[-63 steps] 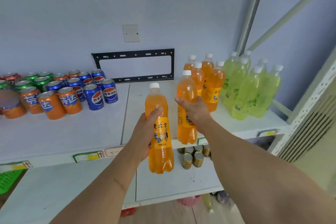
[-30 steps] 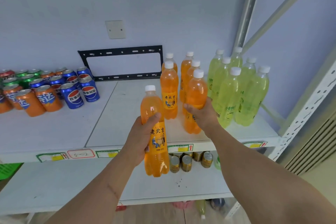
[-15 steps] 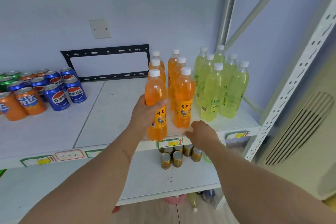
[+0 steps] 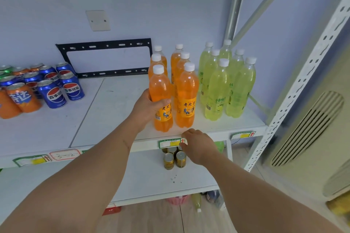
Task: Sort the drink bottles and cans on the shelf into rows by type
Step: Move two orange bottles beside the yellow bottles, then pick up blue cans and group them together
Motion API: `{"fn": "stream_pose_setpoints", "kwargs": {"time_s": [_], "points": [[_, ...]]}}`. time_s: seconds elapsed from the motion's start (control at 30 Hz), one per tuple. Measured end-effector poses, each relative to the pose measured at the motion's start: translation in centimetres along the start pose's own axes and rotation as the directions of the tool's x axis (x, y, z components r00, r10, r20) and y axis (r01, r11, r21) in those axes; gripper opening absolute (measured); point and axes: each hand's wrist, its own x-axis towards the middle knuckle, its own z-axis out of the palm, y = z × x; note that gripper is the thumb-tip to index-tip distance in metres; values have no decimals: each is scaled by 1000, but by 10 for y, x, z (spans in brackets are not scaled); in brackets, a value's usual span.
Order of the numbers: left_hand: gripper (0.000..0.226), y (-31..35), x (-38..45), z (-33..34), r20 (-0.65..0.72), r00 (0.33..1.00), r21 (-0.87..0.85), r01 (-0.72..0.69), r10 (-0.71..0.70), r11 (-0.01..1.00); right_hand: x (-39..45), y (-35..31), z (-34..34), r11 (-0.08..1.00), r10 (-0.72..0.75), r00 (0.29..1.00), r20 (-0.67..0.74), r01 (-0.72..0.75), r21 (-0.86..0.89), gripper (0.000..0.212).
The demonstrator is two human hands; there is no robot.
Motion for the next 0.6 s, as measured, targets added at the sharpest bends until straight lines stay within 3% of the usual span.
{"fn": "stream_pose_setpoints", "kwargs": {"time_s": [0.1,0.2,0.27,0.37,0.53,0.6], "points": [[65,-2,-3,-6,5,1000,108,29,-30,994,5,-11,0,1000,-28,999,21,29,-9,35],[64,-17,-17,-21,-86,996,405,40,-5,913,12,-33,0,997,-69,997,21,70,-20,36],[57,-30,-33,-41,-116,990,649,15,80,761,17,-54,2,994,-102,995,18,103,-27,35],[46,-47,-56,-83,-57,975,856,-64,217,512,27,-92,5,988,-153,988,12,153,-31,37],[38,-63,-84,-165,128,944,985,-158,305,74,52,-166,8,960,-266,964,-3,264,-97,38],[36,-69,-91,-199,171,941,985,-173,291,-19,64,-197,8,954,-276,961,14,276,-120,39]]}}
